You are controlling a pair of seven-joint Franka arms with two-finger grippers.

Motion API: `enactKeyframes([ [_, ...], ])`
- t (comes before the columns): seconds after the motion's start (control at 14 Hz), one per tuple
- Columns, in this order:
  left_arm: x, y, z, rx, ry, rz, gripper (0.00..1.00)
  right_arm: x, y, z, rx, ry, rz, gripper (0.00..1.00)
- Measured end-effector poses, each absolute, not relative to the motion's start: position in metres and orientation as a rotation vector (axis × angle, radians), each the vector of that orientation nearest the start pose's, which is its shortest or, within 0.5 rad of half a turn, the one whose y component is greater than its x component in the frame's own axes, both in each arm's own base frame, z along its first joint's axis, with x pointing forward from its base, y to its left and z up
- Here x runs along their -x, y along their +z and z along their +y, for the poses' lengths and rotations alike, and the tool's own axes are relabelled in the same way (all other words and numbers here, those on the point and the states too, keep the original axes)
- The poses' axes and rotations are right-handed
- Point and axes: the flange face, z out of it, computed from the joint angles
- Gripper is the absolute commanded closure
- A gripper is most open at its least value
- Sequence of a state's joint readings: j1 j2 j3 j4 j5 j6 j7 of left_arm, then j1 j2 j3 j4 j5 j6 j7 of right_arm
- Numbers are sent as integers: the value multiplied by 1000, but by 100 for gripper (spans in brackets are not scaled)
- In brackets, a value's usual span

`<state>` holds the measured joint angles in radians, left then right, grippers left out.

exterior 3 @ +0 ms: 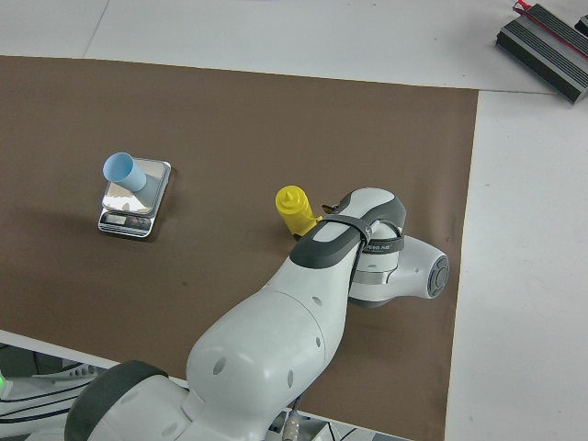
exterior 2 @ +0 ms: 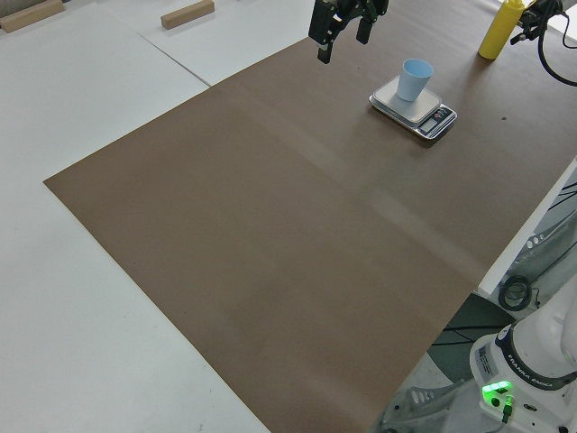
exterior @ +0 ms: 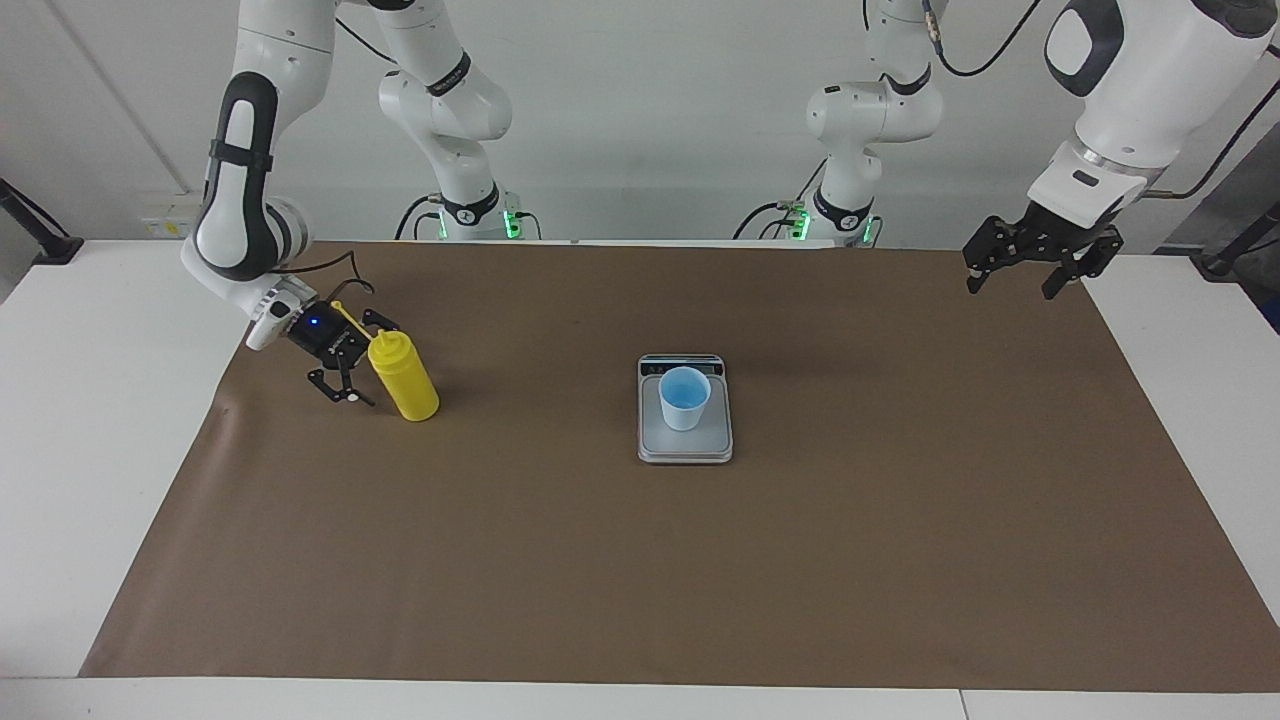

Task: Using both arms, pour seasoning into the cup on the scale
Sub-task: 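Reach the right gripper to the yellow squeeze bottle and grasp it, then lift the yellow bottle with the right gripper over the cup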

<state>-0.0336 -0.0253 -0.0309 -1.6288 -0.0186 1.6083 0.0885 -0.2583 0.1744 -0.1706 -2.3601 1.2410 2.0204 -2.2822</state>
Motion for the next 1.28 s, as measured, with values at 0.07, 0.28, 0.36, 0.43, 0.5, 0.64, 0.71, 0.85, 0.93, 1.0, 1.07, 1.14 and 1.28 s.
enactKeyframes([
  [0.07,-548,614,-39,3150,-6,242,0,-460,245,-150,2078,-1017,-1084,0],
  [0.28,-547,615,-39,3150,-6,242,0,-470,250,-135,2053,-1047,-1081,0],
  [0.36,-547,615,-39,3150,-6,242,0,-472,251,-130,2045,-1046,-1090,0],
  [0.43,-547,615,-39,3150,-6,241,0,-474,252,-127,2040,-1045,-1097,0],
  [0.5,-547,615,-38,3150,-7,239,0,-476,253,-123,2034,-1044,-1105,0],
  [0.64,-547,615,-37,3151,-7,234,0,-481,256,-116,2032,-1045,-1127,14],
  [0.71,-548,615,-36,3151,-7,232,0,-483,259,-113,2033,-1047,-1138,29],
  [0.85,-548,615,-36,3151,-7,230,0,-485,265,-110,2037,-1054,-1149,63],
  [0.93,-548,615,-36,3151,-7,230,0,-487,268,-109,2037,-1059,-1155,78],
  [1.0,-548,615,-36,3151,-7,230,0,-489,272,-106,2047,-1060,-1165,89],
  [1.07,-548,615,-36,3151,-7,230,0,-491,275,-103,2063,-1059,-1170,96],
  [1.14,-547,615,-36,3151,-7,230,0,-494,281,-99,2071,-1059,-1175,100],
  [1.28,-547,615,-36,3151,-7,229,0,-503,295,-84,2065,-1059,-1193,100],
])
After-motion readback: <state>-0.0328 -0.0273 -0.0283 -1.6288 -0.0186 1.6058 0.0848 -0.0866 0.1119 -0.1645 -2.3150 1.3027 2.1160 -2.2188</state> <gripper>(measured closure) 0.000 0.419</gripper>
